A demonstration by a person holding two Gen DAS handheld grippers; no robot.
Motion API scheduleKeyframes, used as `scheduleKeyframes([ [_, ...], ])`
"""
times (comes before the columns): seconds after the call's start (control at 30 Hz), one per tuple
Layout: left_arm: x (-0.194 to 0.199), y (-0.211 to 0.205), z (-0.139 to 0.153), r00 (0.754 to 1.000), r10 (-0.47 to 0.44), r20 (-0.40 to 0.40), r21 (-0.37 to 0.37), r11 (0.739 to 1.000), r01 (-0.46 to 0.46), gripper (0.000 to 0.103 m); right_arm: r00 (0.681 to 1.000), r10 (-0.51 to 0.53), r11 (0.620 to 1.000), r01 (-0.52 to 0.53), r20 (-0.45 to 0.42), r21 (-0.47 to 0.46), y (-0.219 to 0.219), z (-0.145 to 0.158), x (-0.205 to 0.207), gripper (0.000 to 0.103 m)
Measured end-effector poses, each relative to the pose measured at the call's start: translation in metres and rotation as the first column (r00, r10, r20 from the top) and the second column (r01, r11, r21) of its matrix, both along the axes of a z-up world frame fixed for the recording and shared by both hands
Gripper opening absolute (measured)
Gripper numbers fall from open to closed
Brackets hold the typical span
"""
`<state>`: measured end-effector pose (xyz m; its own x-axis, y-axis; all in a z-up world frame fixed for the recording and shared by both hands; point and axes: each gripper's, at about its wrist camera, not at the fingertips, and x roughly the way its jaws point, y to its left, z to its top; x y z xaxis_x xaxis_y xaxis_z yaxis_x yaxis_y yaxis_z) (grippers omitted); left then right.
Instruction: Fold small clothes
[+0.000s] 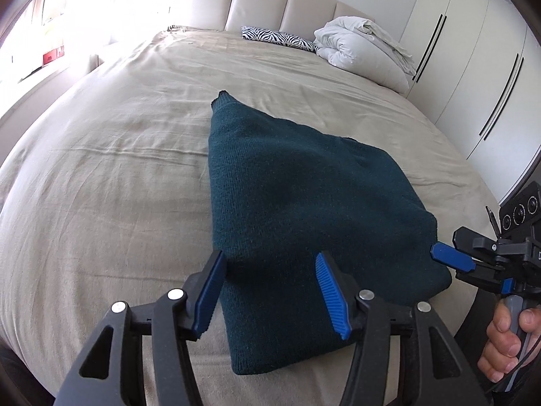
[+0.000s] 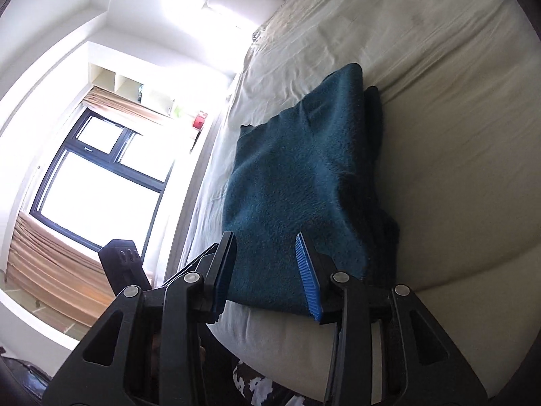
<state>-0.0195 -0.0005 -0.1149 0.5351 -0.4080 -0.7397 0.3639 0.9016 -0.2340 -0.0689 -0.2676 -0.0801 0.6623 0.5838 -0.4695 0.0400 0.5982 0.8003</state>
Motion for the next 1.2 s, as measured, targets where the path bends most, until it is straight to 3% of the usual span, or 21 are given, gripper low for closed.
scheduleKeyframes([
  [0.07, -0.004, 0.000, 0.000, 1.000, -0.003, 0.005, -0.002, 1.000, 0.003, 0.058, 0.999, 0.026, 0.999, -0.027, -0.031, -0.042, 0.007, -0.005, 0.006, 0.041],
  [0.13, -0.008, 0.003, 0.004, 1.000, -0.005, 0.018, -0.008, 1.000, 0.005, 0.060, 0.993, 0.005, 0.997, -0.014, -0.121, -0.077, 0.004, -0.025, 0.006, 0.040],
  [0.23, -0.020, 0.010, 0.020, 0.996, 0.018, 0.092, -0.001, 1.000, -0.018, 0.068, 0.994, -0.026, 0.999, 0.022, -0.103, -0.035, -0.004, -0.032, 0.000, 0.039],
  [0.3, -0.032, 0.016, 0.040, 0.979, 0.045, 0.197, 0.012, 0.999, -0.048, 0.086, 0.994, -0.042, 0.994, 0.031, -0.100, -0.106, -0.004, -0.020, -0.004, 0.041],
  [0.37, -0.047, 0.021, 0.064, 0.940, 0.082, 0.332, 0.030, 0.995, -0.097, 0.103, 0.994, -0.088, 0.973, 0.070, -0.072, -0.219, -0.004, 0.000, -0.008, 0.041],
  [0.43, -0.062, 0.024, 0.087, 0.885, 0.107, 0.453, 0.043, 0.989, -0.141, 0.103, 0.990, -0.136, 0.929, 0.121, -0.020, -0.350, -0.001, 0.025, -0.013, 0.042],
  [0.53, -0.079, 0.023, 0.114, 0.814, 0.126, 0.567, 0.075, 0.976, -0.203, 0.103, 0.975, -0.194, 0.825, 0.221, 0.107, -0.521, 0.011, 0.068, -0.021, 0.044],
  [0.6, -0.088, 0.021, 0.130, 0.779, 0.149, 0.609, 0.089, 0.963, -0.253, 0.103, 0.955, -0.218, 0.748, 0.295, 0.199, -0.595, 0.022, 0.095, -0.028, 0.059],
  [0.63, -0.092, 0.021, 0.137, 0.774, 0.153, 0.614, 0.089, 0.961, -0.261, 0.103, 0.942, -0.225, 0.716, 0.334, 0.251, -0.613, 0.028, 0.108, -0.032, 0.065],
  [0.7, -0.097, 0.023, 0.151, 0.780, 0.144, 0.609, 0.070, 0.970, -0.234, 0.103, 0.906, -0.225, 0.676, 0.410, 0.359, -0.612, 0.036, 0.132, -0.046, 0.091],
  [0.73, -0.100, 0.026, 0.156, 0.780, 0.149, 0.608, 0.053, 0.972, -0.227, 0.103, 0.881, -0.231, 0.657, 0.454, 0.413, -0.602, 0.040, 0.142, -0.053, 0.098],
  [0.77, -0.104, 0.028, 0.159, 0.780, 0.171, 0.602, 0.042, 0.969, -0.245, 0.103, 0.854, -0.244, 0.632, 0.500, 0.460, -0.592, 0.042, 0.154, -0.058, 0.103],
  [0.83, -0.102, 0.029, 0.163, 0.805, 0.198, 0.559, 0.065, 0.958, -0.281, 0.103, 0.816, -0.265, 0.585, 0.560, 0.513, -0.587, 0.045, 0.176, -0.063, 0.103],
  [0.93, -0.096, 0.033, 0.156, 0.851, 0.203, 0.484, 0.059, 0.963, -0.263, 0.103, 0.819, -0.257, 0.591, 0.553, 0.512, -0.587, 0.051, 0.196, -0.067, 0.103],
  [1.03, -0.087, 0.029, 0.141, 0.876, 0.213, 0.433, 0.126, 0.948, -0.293, 0.103, 0.825, -0.271, 0.624, 0.542, 0.495, -0.562, 0.053, 0.202, -0.070, 0.103],
  [1.2, -0.078, 0.023, 0.114, 0.927, 0.199, 0.318, 0.147, 0.955, -0.256, 0.103, 0.888, -0.300, 0.630, 0.459, 0.349, -0.627, 0.055, 0.177, -0.058, 0.103],
])
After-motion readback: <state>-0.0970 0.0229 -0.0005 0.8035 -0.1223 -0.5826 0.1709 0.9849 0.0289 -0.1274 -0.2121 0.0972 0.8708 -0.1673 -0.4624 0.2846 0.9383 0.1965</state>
